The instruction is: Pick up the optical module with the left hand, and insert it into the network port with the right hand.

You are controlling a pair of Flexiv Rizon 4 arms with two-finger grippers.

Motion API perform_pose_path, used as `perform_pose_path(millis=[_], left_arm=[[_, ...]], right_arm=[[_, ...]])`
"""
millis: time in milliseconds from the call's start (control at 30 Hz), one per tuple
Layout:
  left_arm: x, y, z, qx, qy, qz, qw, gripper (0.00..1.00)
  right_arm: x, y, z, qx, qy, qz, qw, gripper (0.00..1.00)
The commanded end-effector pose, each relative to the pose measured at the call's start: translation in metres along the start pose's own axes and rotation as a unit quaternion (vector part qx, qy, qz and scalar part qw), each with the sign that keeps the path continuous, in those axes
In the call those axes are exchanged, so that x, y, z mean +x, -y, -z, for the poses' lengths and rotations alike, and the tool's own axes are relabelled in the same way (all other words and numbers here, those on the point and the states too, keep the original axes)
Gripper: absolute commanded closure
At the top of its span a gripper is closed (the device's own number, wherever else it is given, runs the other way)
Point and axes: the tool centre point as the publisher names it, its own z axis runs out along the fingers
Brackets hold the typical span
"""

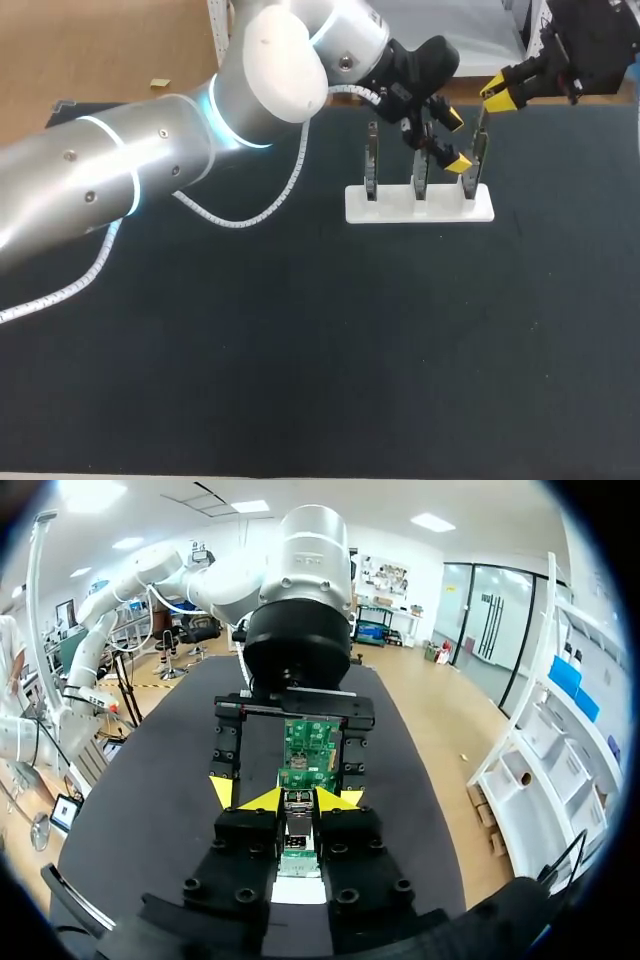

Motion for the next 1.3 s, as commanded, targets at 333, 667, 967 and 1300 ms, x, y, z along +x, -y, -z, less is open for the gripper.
perform_pose_path(millis=[333,667,967,1300], left_arm=[[-0.002,-0.002,0.000,0.002,-0.003,0.001,1.000,0.00],[-0.002,-0.002,0.000,0.002,-0.003,0.001,1.000,0.00],[-0.002,-0.002,0.000,0.002,-0.003,0.001,1.000,0.00],[-0.002,-0.002,0.000,0.002,-0.003,0.001,1.000,0.00]], right_arm=[[0.003,-0.004,-0.001,0.002,-0.007,0.001,1.000,1.00],[0.005,-0.007,-0.003,0.000,-0.009,-0.002,1.000,1.00],[0.006,-0.008,-0.003,-0.001,-0.012,-0.003,1.000,1.00],[-0.003,-0.006,0.001,0.005,-0.019,0.025,0.999,1.00]])
